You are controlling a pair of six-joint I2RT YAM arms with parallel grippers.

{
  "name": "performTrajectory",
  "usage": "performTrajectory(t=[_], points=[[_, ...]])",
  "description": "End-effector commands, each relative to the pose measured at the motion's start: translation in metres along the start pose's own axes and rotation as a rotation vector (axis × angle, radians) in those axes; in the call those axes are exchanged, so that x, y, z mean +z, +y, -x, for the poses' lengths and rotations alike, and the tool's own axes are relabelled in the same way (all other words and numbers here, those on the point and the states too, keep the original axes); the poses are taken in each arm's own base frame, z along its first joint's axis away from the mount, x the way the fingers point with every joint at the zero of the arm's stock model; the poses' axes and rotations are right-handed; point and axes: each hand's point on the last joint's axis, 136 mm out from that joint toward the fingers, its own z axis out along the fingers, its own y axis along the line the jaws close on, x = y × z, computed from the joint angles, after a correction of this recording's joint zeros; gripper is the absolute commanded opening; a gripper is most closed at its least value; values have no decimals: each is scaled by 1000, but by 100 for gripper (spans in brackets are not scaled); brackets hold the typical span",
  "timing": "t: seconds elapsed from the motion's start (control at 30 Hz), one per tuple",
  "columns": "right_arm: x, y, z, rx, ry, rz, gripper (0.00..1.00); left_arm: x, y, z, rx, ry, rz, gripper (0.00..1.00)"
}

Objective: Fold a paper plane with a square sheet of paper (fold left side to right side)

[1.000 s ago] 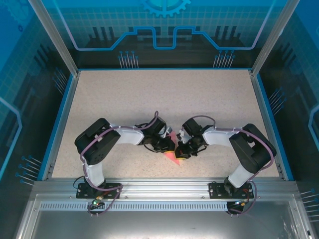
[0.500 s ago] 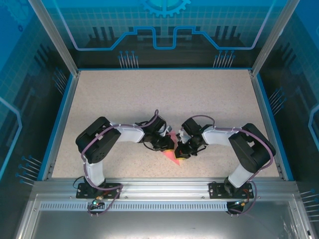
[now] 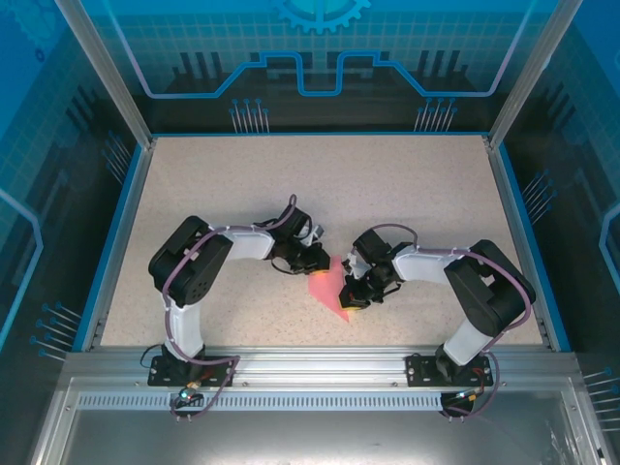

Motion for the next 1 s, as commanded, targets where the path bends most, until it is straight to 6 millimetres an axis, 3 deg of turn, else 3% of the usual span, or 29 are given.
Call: performTrajectory(t=[0.0, 0.53, 0.67, 0.83, 0.97], points=[[14, -55, -39, 85, 119, -227, 0, -5, 34, 35, 11, -98, 91, 15], [13, -49, -40, 78, 119, -198, 0, -31, 64, 74, -49, -175, 83, 15], [14, -40, -35, 59, 102, -161, 0, -45, 53, 83, -40, -195, 58, 18], [10, -10, -16, 12, 6, -24, 1, -73, 27, 85, -18, -238, 29, 31], [-7, 10, 4, -43, -126, 28, 16, -96, 11, 72, -38, -275, -5, 39]])
